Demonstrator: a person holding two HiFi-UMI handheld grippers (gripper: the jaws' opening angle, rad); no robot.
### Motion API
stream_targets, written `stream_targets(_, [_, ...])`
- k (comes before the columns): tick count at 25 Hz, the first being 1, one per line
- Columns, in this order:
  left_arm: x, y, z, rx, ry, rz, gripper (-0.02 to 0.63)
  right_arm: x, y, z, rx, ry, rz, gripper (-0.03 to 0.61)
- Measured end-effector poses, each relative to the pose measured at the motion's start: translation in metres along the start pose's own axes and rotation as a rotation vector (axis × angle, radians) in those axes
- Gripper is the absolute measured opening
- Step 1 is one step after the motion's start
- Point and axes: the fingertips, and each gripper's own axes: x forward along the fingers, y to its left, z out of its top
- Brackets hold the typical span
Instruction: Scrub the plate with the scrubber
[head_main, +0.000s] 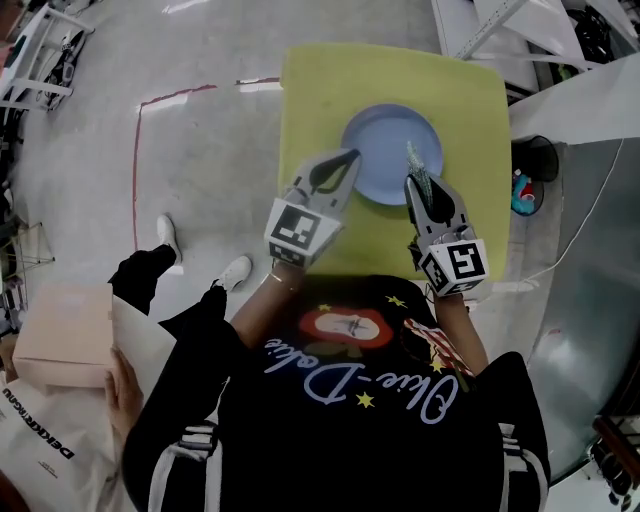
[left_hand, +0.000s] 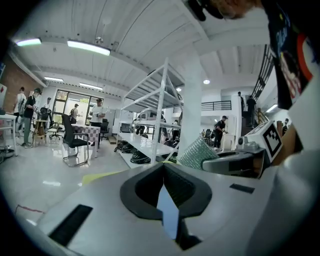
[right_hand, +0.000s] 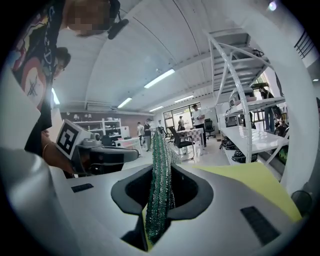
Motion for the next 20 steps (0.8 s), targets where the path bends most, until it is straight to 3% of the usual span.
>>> stream_targets(7, [-0.003,-0.009,0.014,0.027,-0.008,-0.022,0.003,0.001,0.007,0.025,-0.013,-0.038,0.000,0.060])
stream_targets(20, [-0.004,-0.014,0.017,0.036,0.009,-0.010,0.003,-0.001,0.010,0.027,-0.018,-0.037,0.017,0.060])
